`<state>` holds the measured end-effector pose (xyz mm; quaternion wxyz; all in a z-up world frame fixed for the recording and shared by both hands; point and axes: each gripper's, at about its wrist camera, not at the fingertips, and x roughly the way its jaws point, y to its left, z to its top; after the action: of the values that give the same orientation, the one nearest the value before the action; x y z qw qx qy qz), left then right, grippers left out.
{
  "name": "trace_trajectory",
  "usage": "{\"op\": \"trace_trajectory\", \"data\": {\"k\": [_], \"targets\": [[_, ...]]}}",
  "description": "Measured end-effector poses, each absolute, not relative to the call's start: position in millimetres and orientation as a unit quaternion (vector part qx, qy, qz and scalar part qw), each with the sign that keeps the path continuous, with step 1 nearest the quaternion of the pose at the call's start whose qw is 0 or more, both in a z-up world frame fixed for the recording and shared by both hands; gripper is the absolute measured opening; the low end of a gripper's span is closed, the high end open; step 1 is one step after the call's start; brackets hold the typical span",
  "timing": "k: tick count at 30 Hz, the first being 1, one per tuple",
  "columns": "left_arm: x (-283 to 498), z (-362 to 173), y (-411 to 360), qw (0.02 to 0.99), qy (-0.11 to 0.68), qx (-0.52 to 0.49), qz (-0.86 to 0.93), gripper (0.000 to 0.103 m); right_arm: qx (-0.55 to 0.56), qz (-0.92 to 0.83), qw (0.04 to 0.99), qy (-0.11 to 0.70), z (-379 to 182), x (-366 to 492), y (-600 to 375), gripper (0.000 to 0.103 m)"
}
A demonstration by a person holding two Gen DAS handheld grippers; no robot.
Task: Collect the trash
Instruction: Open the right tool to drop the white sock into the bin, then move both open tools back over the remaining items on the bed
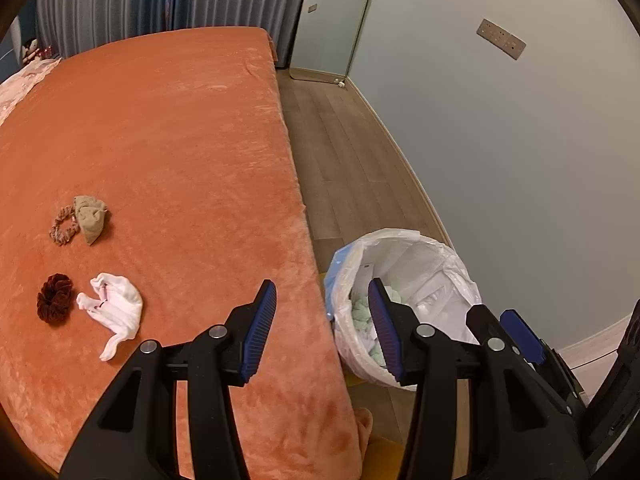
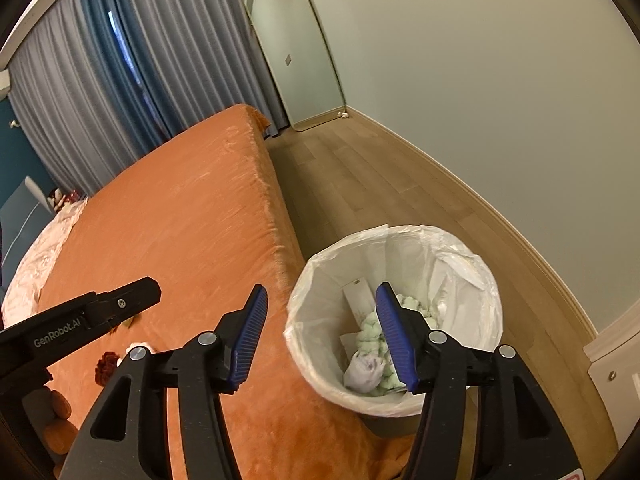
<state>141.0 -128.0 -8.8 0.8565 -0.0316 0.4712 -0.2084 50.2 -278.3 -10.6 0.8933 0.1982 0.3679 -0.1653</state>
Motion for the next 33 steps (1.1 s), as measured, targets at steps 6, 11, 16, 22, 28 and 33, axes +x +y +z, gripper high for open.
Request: {"op": "trace_trajectory", "data": {"k": [6,11,16,22,28,33], "targets": [[140,-10,-99,0.859,0.472,-0.044,-0.193,0.046,0.183,-0.15,0.896,0.375,-7,57,-252,0.057],[138,-12,-74,0.862,0.472,-0.053,-0.177,0.051,0.175,-0.136,0.898,0.38,-5,61,-230,0.059],[138,-13,-45,0.866,0.471,-0.067,-0.155,0.054,0.161,-0.119,0.9,0.386,-5,65,-202,0.061],[141,-17,-8,0.867,0.473,-0.085,-0.13,0.054,0.146,-0.095,0.902,0.395,-7,74,-168,0.061],[141,-24,27,0.867,0.476,-0.099,-0.107,0.055,0.131,-0.075,0.902,0.404,-11,83,-136,0.065],[142,-30,53,0.866,0.479,-0.111,-0.09,0.055,0.118,-0.06,0.903,0.409,-14,89,-112,0.066]]}}
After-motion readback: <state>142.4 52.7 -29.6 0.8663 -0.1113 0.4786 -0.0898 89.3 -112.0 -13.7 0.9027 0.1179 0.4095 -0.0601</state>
